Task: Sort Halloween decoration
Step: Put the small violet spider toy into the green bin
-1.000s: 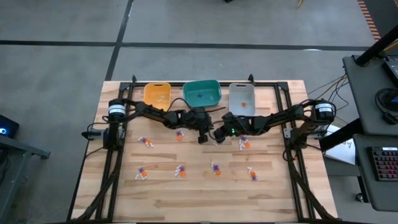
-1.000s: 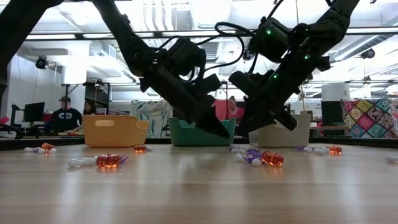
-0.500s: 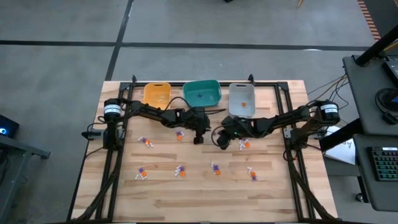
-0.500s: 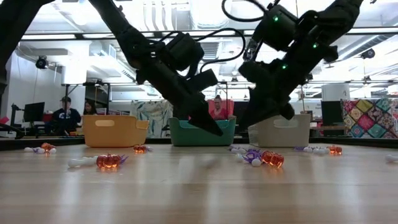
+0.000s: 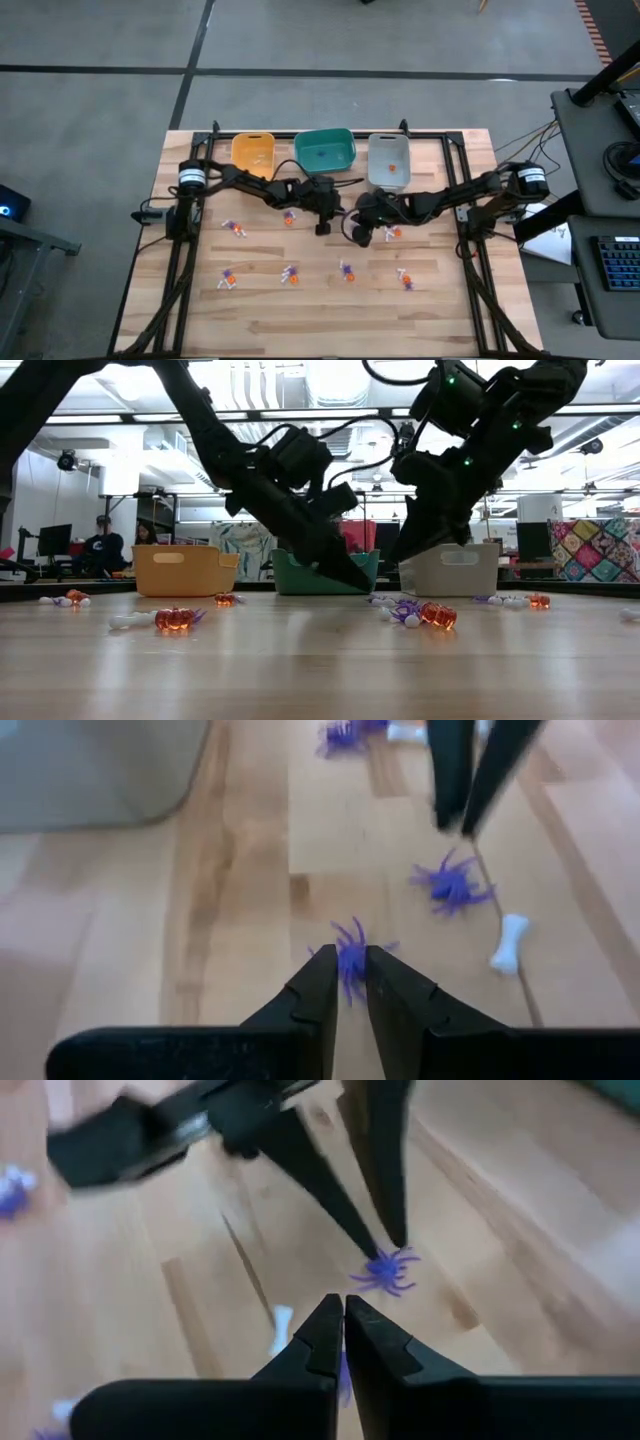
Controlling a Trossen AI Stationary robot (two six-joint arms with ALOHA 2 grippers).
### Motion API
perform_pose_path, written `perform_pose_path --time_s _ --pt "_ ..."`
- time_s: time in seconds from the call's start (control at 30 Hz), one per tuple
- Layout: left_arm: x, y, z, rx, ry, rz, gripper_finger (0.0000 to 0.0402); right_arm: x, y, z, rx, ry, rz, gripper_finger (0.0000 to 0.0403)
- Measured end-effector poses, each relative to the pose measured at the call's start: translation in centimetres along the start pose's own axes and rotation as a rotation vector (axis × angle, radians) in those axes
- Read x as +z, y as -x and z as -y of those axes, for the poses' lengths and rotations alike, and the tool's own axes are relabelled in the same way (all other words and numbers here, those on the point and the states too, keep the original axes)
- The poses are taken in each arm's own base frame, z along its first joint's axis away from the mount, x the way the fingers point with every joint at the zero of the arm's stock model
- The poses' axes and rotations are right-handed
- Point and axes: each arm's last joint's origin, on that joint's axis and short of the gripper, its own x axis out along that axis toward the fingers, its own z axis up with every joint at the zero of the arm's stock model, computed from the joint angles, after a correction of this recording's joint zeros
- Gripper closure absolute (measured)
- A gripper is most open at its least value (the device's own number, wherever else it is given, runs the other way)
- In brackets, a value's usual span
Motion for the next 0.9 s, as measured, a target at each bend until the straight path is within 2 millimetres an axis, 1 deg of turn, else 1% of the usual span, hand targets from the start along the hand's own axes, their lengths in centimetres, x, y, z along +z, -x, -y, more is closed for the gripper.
perform_pose_path --time_s 0.07,0.17,0.4,0.63,0.8,0.9 --pt "-0.3 -0.3 0.0 -0.002 0.002 -0.012 0.0364 0.1 0.0 0.2 -0.010 -0.101 0.002 0.0391" --pt "-0.7 -0.6 0.1 -0.002 0.004 -0.022 0.0364 0.1 0.0 0.2 -0.005 -0.188 0.004 0.0378" --pt "-1.1 -1.0 0.1 -0.003 0.006 -0.030 0.0364 -0.1 -0.6 0.4 -0.023 -0.319 -0.003 0.0322" --pt "-1.1 -1.0 0.0 -0.004 0.007 -0.032 0.0364 -0.1 -1.5 1.2 -0.053 -0.366 -0.007 0.0286" --pt "-0.7 -0.2 0.2 -0.010 0.012 -0.053 0.0364 0.0 -1.5 1.4 -0.055 -0.373 -0.006 0.0266" --pt "-0.2 0.2 0.3 -0.035 0.009 -0.031 0.0364 -0.1 -1.6 1.4 -0.056 -0.375 -0.006 0.0256"
